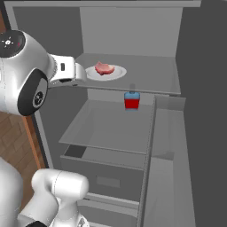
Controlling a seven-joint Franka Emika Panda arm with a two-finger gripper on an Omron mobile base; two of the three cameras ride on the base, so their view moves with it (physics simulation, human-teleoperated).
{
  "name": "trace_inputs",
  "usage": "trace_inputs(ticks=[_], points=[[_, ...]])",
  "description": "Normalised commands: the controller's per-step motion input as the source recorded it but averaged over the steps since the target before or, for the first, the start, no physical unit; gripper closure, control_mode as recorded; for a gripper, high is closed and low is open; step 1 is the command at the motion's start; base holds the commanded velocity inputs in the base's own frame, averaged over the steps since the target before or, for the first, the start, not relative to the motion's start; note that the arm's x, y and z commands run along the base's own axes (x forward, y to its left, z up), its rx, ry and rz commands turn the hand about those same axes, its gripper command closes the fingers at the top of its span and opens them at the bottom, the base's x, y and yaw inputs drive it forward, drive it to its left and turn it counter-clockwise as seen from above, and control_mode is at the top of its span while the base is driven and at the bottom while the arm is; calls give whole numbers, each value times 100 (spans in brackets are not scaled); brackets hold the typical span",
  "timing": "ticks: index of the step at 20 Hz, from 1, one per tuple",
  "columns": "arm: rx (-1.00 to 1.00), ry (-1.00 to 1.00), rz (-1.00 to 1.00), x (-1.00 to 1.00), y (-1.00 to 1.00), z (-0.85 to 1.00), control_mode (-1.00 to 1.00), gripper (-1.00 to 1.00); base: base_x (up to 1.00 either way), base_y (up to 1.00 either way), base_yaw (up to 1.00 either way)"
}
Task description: Retrieve the steak from the fridge and place it on the saucepan with marinade on the stove.
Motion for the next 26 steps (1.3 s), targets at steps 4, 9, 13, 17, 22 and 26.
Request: trace_inputs(ticks=[4, 9, 13, 17, 22, 26], points=[[0, 0, 0, 30, 0, 1, -100, -100, 0, 0, 0], [0, -2, 0, 34, 0, 0, -100, -100, 0, 0, 0], [0, -2, 0, 45, 0, -3, -100, -100, 0, 0, 0], [0, -1, 0, 55, 0, -11, -100, -100, 0, 0, 0], [-1, 0, 0, 56, 0, -21, -100, -100, 0, 0, 0], [-1, 0, 0, 52, 0, -17, -100, -100, 0, 0, 0]])
